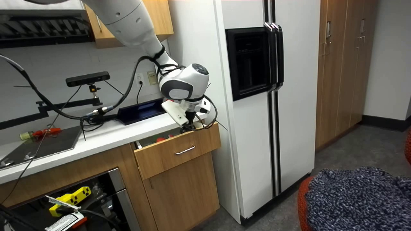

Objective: Close the open drawer

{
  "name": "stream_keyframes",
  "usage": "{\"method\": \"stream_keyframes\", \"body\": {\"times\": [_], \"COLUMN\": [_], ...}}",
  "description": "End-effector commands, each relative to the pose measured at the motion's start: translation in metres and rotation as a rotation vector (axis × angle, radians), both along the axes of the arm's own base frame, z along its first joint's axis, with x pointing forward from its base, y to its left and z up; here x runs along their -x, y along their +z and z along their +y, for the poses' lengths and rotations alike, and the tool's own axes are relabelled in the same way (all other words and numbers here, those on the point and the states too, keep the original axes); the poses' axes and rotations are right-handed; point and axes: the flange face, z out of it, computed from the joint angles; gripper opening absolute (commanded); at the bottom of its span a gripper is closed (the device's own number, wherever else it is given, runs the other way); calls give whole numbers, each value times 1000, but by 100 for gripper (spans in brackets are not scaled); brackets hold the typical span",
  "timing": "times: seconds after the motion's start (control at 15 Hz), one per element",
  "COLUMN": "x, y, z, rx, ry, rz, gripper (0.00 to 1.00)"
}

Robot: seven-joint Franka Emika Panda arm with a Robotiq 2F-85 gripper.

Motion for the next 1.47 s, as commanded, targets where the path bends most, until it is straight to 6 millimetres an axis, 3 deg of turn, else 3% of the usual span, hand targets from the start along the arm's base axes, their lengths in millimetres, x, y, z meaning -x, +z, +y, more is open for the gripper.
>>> {"method": "stream_keyframes", "body": {"times": [0.0,0.27,0.6,0.73,1.4], "x": [9,19,39,33,35], "y": [12,-2,-25,-31,-33], "z": [2,7,-14,-12,-13], "rx": [68,133,215,194,198], "ry": [94,163,236,209,212], "rz": [-1,-8,34,45,49], "gripper": [0,0,0,1,0]}}
